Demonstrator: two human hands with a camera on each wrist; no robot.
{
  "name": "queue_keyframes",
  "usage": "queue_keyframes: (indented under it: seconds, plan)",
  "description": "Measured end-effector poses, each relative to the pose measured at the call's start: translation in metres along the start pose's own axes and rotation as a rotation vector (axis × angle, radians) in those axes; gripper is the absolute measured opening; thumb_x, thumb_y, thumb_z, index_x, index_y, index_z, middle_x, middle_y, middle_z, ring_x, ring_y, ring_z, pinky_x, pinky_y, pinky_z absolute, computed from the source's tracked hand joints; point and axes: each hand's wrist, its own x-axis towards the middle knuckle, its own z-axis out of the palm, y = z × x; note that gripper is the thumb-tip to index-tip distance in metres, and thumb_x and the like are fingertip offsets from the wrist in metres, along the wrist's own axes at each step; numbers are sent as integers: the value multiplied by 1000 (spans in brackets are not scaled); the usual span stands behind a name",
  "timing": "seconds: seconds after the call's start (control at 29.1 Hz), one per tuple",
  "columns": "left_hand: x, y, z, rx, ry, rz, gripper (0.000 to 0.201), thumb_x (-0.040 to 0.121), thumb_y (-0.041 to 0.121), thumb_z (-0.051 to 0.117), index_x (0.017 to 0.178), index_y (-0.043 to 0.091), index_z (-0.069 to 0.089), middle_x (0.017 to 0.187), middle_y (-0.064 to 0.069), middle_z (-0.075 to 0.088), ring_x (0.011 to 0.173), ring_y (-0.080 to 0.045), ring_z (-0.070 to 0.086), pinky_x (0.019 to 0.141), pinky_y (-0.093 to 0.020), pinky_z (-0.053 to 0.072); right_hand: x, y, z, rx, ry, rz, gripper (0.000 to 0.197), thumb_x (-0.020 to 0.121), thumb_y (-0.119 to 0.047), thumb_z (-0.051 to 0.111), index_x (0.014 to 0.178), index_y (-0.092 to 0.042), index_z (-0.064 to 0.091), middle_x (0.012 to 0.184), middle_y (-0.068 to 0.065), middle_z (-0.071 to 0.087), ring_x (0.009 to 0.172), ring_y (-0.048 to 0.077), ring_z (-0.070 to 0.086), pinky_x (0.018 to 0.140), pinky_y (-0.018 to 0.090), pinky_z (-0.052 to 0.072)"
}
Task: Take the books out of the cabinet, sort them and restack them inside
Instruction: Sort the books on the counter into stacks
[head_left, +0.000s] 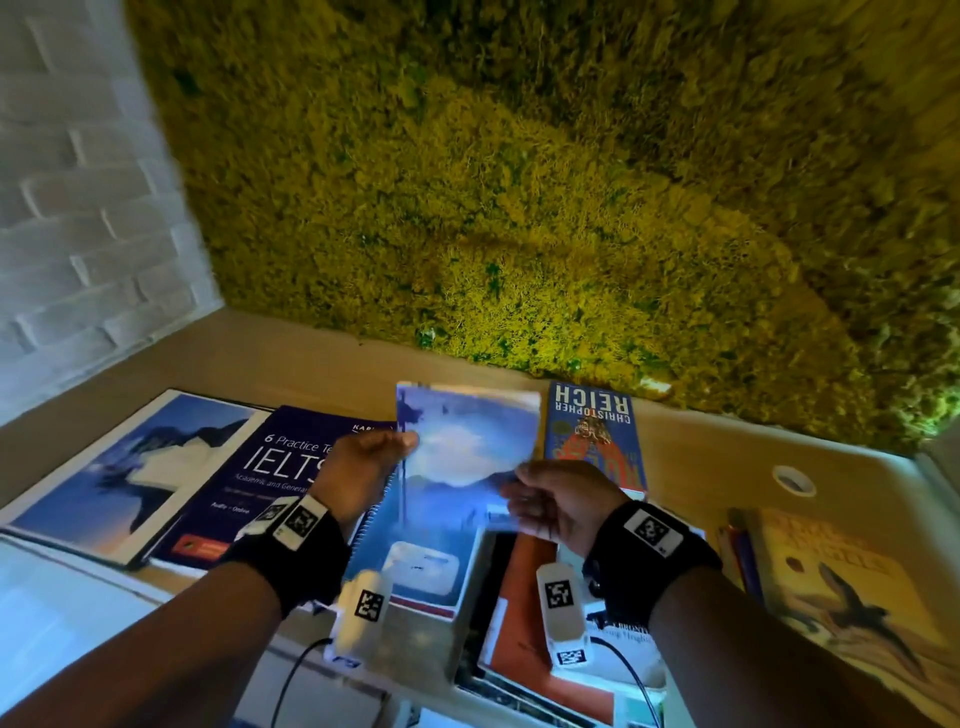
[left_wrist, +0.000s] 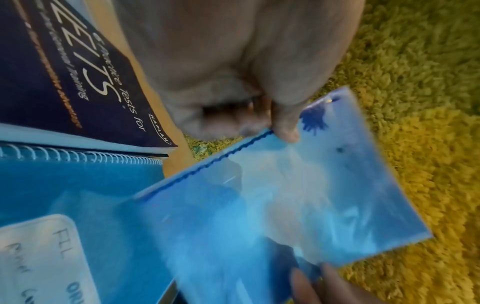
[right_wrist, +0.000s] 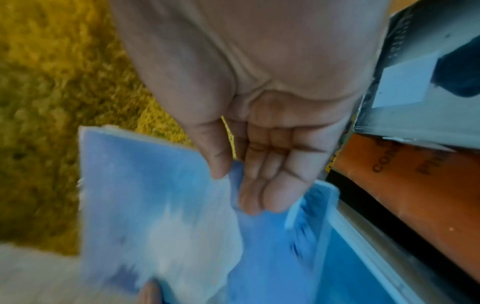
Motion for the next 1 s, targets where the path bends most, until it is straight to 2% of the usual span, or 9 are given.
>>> queue_keyframes:
  seconds: [0.1,0.17,0.31,0.45,0.51,0.65,0.79,0.89,1.0]
  plan:
    - [6,6,-2,138,123,21,49,91,38,70,47,22,58,49,7,53,60,-15,48,67,-38,42,2,1,8,-123,37,38,26,103,-24,53,78,-17,56,59,2,58,48,13,41,49,19,41]
    - [9,6,-6,175,116,14,34,90,43,69,68,18,71,77,-2,71,82,-19,61,87,-45,50,3,4,9,-132,45,54,32,103,-22,52,72,-16,53,49,0,54,45,12,34,48,20,34]
    - [15,3,-12,328,131,-14,47,82,53,66,66,9,60,75,-16,60,75,-21,51,74,-40,43,7,11,10,-113,44,58,36,102,-21,54,66,-20,47,49,-2,38,43,12,27,51,21,24]
    - [12,-16,-2,539,54,-32,30,80,46,74,97,24,65,107,-7,73,99,-30,67,84,-36,51,14,27,25,19,0,59,20,102,-18,50,82,-19,55,80,12,62,68,25,59,71,36,52]
    - [6,-31,5,542,-16,-15,71,68,61,77,129,30,54,123,0,66,107,-24,65,92,-39,53,19,39,34,62,-31,40,19,103,-16,47,86,-18,57,81,10,67,69,26,64,70,38,54]
    - [-12,-49,23,688,-199,32,80,56,95,58,105,31,58,104,3,66,90,-15,68,79,-37,55,22,53,46,102,-63,33,11,103,-20,50,102,-14,59,82,5,68,53,16,66,54,31,54]
    - [-12,-47,21,459,-202,-79,37,74,56,70,76,19,72,78,2,74,78,-21,73,80,-51,60,25,59,44,160,-112,65,29,102,-38,54,104,-12,67,104,8,75,79,26,73,67,39,60]
    - [-20,-43,7,-23,-85,-301,4,87,18,72,87,15,76,84,-2,76,96,-37,71,85,-60,57,29,62,42,185,-64,138,45,102,-48,50,122,-11,67,111,10,73,92,29,70,73,41,58]
    - [-25,-40,-11,-359,27,-469,27,86,22,71,105,2,68,98,-18,72,94,-41,67,80,-56,58,33,66,39,229,-6,167,46,102,-45,49,126,-9,63,119,17,69,95,32,68,76,43,58]
